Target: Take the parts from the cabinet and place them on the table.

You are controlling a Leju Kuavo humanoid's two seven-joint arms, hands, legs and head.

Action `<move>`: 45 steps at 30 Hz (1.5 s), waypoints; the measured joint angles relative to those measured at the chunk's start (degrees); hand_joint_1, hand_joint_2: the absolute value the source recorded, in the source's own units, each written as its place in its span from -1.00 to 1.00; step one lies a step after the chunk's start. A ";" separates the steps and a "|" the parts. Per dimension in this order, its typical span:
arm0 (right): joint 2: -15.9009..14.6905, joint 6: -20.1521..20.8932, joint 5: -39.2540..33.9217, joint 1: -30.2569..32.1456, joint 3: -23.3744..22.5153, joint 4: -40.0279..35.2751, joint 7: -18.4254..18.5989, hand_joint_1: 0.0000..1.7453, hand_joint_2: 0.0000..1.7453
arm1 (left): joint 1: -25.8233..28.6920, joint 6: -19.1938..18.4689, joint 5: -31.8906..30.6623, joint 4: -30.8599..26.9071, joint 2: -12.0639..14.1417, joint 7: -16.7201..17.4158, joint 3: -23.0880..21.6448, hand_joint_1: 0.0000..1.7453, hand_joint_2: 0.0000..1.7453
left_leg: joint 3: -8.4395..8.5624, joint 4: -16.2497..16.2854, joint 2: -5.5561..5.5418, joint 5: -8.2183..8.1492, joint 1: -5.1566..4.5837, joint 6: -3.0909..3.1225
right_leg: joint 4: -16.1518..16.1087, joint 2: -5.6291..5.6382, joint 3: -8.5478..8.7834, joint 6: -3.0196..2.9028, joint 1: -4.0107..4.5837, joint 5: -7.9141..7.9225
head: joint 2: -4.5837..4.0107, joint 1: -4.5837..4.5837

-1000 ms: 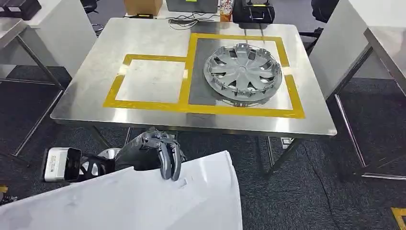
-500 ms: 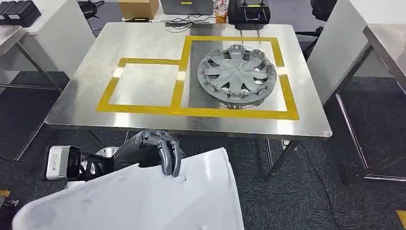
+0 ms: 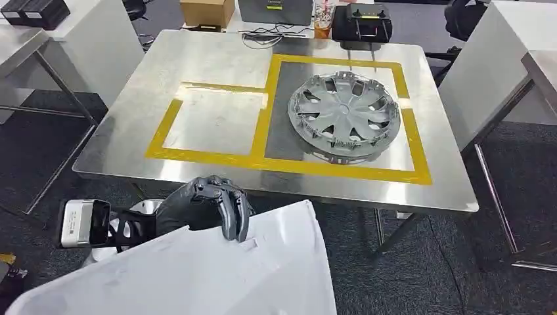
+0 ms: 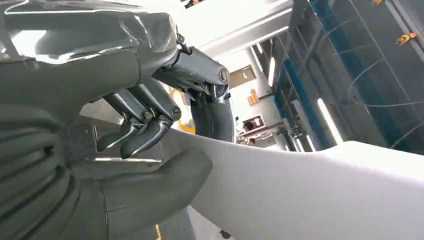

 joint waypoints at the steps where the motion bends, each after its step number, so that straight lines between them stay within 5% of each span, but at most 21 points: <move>1: -0.06 -0.07 0.00 0.02 0.00 0.00 -0.09 -1.00 -1.00 | -0.01 0.00 -0.09 -0.02 0.00 0.00 0.02 1.00 1.00 | 0.68 0.24 0.00 -0.78 0.12 -0.39 | -5.90 -0.01 2.18 0.98 -0.26 3.21 | 0.00 0.04; 2: 0.04 -0.09 0.00 0.19 0.00 0.02 -0.11 -1.00 -1.00 | 0.07 0.04 -0.13 0.02 0.02 0.02 0.02 1.00 1.00 | 0.87 0.54 -0.03 -1.48 -0.11 -0.83 | -7.51 -0.27 2.47 0.70 -0.20 4.91 | 0.00 0.13; 3: 0.09 -0.13 0.00 -0.01 0.00 0.02 -0.13 -1.00 -1.00 | -0.01 0.07 -0.22 0.00 0.04 0.04 0.02 1.00 1.00 | 0.79 0.59 -0.05 -1.90 -0.23 -1.24 | -8.02 -0.42 2.59 -1.23 0.16 3.38 | 0.00 0.13; 4: 0.04 -0.13 -0.02 -0.20 0.00 0.02 -0.15 -1.00 -1.00 | -0.05 0.13 -0.28 -0.02 0.00 0.09 0.09 1.00 1.00 | 0.68 0.61 0.02 -2.27 -0.26 -1.56 | -7.79 -0.25 3.06 -2.23 0.40 3.89 | 0.00 0.00; 6: 0.09 -0.13 0.07 -0.17 0.02 0.02 -0.15 -1.00 -1.00 | -0.07 0.13 -0.31 -0.04 0.00 0.09 0.13 1.00 1.00 | 1.21 1.09 0.02 -2.42 -0.05 -1.92 | -7.74 -0.08 3.58 -3.23 0.29 3.46 | 0.00 0.00; 9: 0.11 -0.11 0.04 -0.15 0.00 0.02 -0.17 -1.00 -1.00 | -0.14 0.26 -0.35 -0.20 0.00 0.07 0.22 1.00 1.00 | -4.45 10.67 0.41 -1.46 0.39 -2.97 | -7.95 0.04 5.43 -4.21 0.14 2.18 | 0.00 -0.24; 11: 0.15 0.07 0.07 -0.14 0.00 0.02 -0.24 -1.00 -1.00 | 0.05 0.33 -0.44 -0.20 0.09 0.09 0.20 1.00 1.00 | -10.49 18.22 0.52 -5.20 0.71 -3.52 | -7.94 0.22 6.42 -4.32 0.26 1.13 | 0.00 -0.18; 13: 0.15 0.13 0.24 -0.02 0.00 0.02 -0.33 -1.00 -1.00 | 0.12 0.39 -0.48 -0.20 0.13 0.09 0.20 1.00 1.00 | -13.61 19.51 0.72 -7.38 0.75 -3.49 | -7.95 0.33 7.88 -4.33 0.42 -0.05 | 0.00 -0.20; 15: 0.22 0.13 0.31 0.08 0.00 0.02 -0.35 -1.00 -1.00 | 0.12 0.46 -0.59 -0.20 0.15 0.11 0.24 1.00 1.00 | -12.53 13.10 0.72 -3.79 0.61 -2.69 | -7.97 0.43 9.84 -4.26 0.77 -1.26 | 0.00 -0.24; 17: 0.35 0.13 0.28 0.12 0.00 0.02 -0.39 -1.00 -1.00 | 0.11 0.48 -0.59 -0.31 0.17 0.11 0.39 1.00 1.00 | -10.16 3.85 0.76 5.20 -0.29 -0.70 | -8.21 0.50 10.47 -4.19 0.76 -2.30 | 0.00 -0.20; 18: 0.99 0.13 0.31 -0.20 0.00 0.02 -0.44 -1.00 -1.00 | 0.20 0.52 -0.66 -0.31 0.22 0.09 0.53 1.00 1.00 | -10.21 1.60 0.17 7.67 -1.15 -0.16 | -7.99 0.68 11.22 -3.79 1.36 -2.86 | 0.00 -0.02; 22: 0.66 0.15 0.35 -0.39 0.00 0.07 -0.70 -1.00 -1.00 | 0.22 0.65 -0.74 -0.83 0.26 -0.18 1.03 1.00 1.00 | -8.89 0.59 0.02 7.46 -0.64 -0.24 | -9.03 0.79 11.72 -2.84 1.60 -3.93 | 0.00 -0.37; 24: 0.61 0.09 0.26 -0.36 0.00 0.07 -0.77 -1.00 -1.00 | 0.25 0.83 -0.72 -0.96 0.13 -0.59 1.11 1.00 1.00 | -7.97 -0.13 -0.02 7.15 -0.48 0.28 | -4.36 0.64 9.48 -3.08 1.45 -5.78 | 0.00 -0.24; 27: 0.52 -0.15 0.09 -0.34 0.00 0.09 -0.77 -1.00 -1.00 | 0.60 1.01 -0.88 -0.96 0.13 -0.72 1.07 1.00 1.00 | -7.60 -0.08 -0.07 6.32 -0.50 0.57 | 9.25 0.65 0.60 -3.22 1.35 -9.95 | 0.00 -0.31; 29: 0.52 -0.15 0.04 -0.33 0.00 0.09 -0.77 -1.00 -1.00 | 1.01 1.01 -0.94 -0.96 0.13 -0.74 1.07 1.00 1.00 | -7.02 0.03 -0.32 5.73 -0.47 0.38 | 8.63 0.62 -1.02 -1.81 1.05 -7.54 | 0.00 -0.29; 32: 0.37 -0.15 0.02 -0.28 0.00 0.09 -0.76 -1.00 -1.00 | 1.03 1.01 -1.09 -0.96 0.13 -0.79 1.11 1.00 1.00 | -6.36 1.25 -0.61 4.37 -0.36 -0.50 | -6.41 0.52 4.33 0.39 0.28 0.58 | 0.00 -0.22; 35: 0.48 -0.15 0.00 -0.37 0.00 0.11 -0.79 -1.00 -1.00 | 1.08 1.16 -1.29 -1.01 0.09 -0.87 1.29 1.00 1.00 | -6.63 2.25 -0.71 3.47 -0.77 -1.22 | -6.75 0.44 4.73 -2.51 0.74 0.98 | 0.00 -0.28; 39: 0.48 -0.15 0.02 -0.25 0.00 0.11 -0.83 -1.00 -1.00 | 1.05 1.79 -2.60 -1.47 0.13 -1.33 2.21 1.00 1.00 | -7.95 5.56 0.07 1.04 -0.30 -2.54 | -6.91 0.39 5.47 -3.91 0.29 0.90 | 0.00 -0.64; 42: 0.46 -0.15 0.02 -0.19 0.00 0.11 -0.83 -1.00 -1.00 | 1.13 2.93 -5.65 -1.51 0.20 -2.38 3.17 1.00 1.00 | -14.37 18.75 0.50 -4.56 0.56 -3.47 | -6.90 0.38 5.72 -4.25 0.42 0.64 | 0.00 -0.61; 43: 0.48 -0.09 0.04 -0.17 0.00 0.11 -0.83 -1.00 -1.00 | 1.13 3.56 -7.46 -1.51 0.24 -2.88 3.50 1.00 1.00 | -15.63 20.84 0.64 -4.78 0.69 -3.54 | -6.89 0.38 5.73 -4.29 0.46 0.59 | 0.00 -0.61; 45: 0.48 0.13 0.50 -0.15 0.00 0.11 -0.94 -1.00 -1.00 | 1.00 5.67 -12.56 -1.97 0.33 -3.45 4.61 1.00 1.00 | -13.47 15.91 0.72 -1.25 0.76 -3.25 | -6.90 0.44 5.95 -4.27 0.58 0.48 | 0.00 -0.64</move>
